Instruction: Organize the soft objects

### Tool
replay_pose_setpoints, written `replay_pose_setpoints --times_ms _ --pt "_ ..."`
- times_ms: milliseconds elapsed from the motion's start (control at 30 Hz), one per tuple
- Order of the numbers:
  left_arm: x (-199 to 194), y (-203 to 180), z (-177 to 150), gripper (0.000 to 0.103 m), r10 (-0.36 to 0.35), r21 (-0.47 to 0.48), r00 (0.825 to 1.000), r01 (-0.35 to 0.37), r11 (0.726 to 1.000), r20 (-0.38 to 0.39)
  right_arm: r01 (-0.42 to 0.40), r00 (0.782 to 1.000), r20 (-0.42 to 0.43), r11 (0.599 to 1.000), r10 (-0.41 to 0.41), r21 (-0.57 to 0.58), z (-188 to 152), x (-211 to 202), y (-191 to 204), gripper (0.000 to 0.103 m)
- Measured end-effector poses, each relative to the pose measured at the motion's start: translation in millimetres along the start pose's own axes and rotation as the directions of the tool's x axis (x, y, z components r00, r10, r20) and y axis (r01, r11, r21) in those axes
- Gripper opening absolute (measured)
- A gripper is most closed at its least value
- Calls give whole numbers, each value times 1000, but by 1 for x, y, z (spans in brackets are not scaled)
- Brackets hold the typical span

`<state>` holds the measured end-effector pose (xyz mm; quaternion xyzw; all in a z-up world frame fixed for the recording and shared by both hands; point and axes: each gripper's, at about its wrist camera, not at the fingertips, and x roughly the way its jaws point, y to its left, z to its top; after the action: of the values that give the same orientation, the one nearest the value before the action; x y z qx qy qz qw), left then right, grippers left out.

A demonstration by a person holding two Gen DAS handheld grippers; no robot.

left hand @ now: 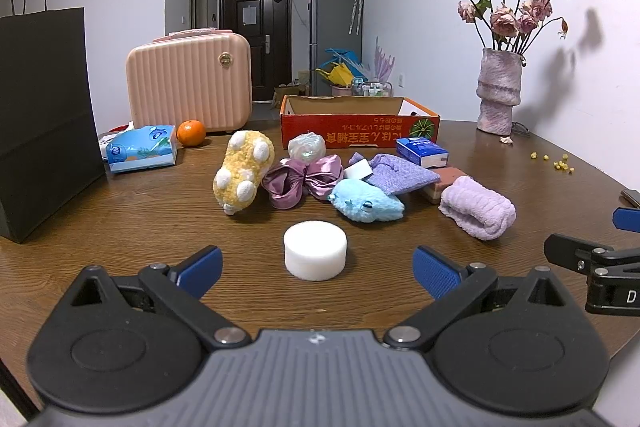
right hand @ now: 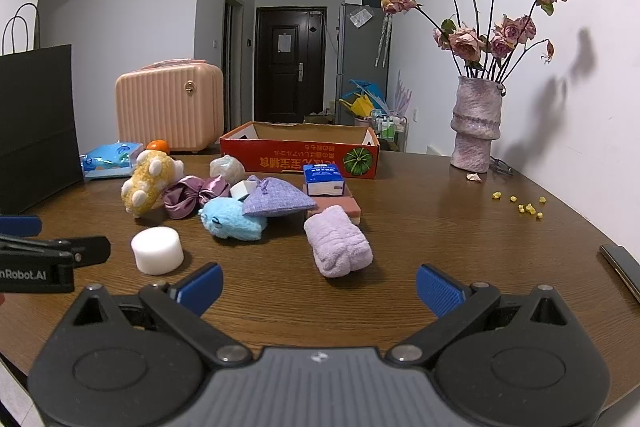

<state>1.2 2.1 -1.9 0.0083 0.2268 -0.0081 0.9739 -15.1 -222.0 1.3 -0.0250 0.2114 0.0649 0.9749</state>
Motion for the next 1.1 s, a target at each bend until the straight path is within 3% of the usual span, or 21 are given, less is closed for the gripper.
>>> replay_pose_setpoints --times_ms 1100 --pt "1 -6 1 103 0 -2 1000 0 1000 1 2 1000 -6 1000 -2 -8 0 4 -2 103"
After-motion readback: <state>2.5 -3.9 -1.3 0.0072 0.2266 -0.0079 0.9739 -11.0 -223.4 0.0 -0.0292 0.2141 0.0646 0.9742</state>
